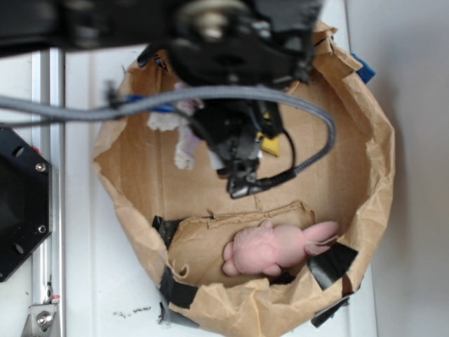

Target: Grab the white paper.

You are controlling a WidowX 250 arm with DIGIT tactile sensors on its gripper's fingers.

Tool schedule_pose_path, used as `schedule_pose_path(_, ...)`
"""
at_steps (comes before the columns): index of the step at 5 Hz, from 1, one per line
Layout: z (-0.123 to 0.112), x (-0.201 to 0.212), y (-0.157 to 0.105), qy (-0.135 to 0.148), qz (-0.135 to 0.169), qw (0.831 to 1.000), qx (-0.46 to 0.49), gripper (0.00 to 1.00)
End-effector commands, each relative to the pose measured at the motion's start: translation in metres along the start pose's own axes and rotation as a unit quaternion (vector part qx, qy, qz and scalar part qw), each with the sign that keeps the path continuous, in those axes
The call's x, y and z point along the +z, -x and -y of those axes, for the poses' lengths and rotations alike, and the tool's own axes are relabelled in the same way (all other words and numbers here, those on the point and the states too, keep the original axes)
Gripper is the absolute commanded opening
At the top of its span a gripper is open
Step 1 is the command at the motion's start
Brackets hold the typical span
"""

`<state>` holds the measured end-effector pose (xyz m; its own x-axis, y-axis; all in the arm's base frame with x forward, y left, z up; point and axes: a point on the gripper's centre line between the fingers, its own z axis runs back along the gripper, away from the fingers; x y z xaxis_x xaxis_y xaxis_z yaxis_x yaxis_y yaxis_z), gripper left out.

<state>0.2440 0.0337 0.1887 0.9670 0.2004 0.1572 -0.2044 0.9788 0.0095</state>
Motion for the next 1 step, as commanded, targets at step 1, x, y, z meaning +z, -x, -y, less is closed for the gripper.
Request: schedule_pose_path(1, 0.0148, 0.0158, 0.0099, -0.004, 0.035, 0.999, -0.019, 0.0)
